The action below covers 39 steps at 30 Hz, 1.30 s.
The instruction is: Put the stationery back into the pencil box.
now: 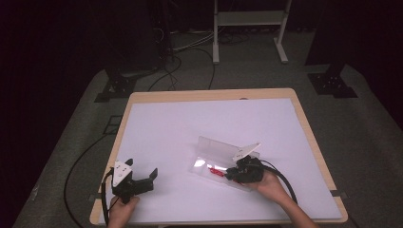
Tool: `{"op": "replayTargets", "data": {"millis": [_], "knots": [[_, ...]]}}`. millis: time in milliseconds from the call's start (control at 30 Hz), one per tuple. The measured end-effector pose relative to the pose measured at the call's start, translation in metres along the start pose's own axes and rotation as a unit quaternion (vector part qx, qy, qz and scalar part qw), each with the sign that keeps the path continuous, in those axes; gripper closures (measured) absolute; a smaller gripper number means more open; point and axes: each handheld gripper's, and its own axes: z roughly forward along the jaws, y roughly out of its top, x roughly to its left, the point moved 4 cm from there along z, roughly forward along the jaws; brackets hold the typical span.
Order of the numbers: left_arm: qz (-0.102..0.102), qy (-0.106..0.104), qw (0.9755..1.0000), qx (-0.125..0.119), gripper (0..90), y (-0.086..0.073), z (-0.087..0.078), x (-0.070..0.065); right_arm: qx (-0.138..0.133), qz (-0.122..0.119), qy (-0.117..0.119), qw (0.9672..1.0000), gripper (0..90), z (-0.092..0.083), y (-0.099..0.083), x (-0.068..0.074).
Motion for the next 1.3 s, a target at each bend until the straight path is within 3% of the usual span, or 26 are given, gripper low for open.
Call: {"op": "replayTargets", "data": {"millis": [333,800,1300], "knots": [[0.002,-0.001,1.0,0.0,0.0,0.0,0.0,0.0,-0.021,0.001,0.002,0.9998,63.5,-0.017,0.0,0.001],[0.002,-0.001,1.0,-0.001,0.0,0.0,0.0,0.0,-0.041,0.01,-0.003,0.9991,60.6,-0.046,-0.009,0.003],[0.004,-0.002,1.0,0.001,0.0,0.0,0.001,-0.001,-0.048,0.018,-0.012,0.9986,56.9,-0.059,-0.018,-0.003]]}}
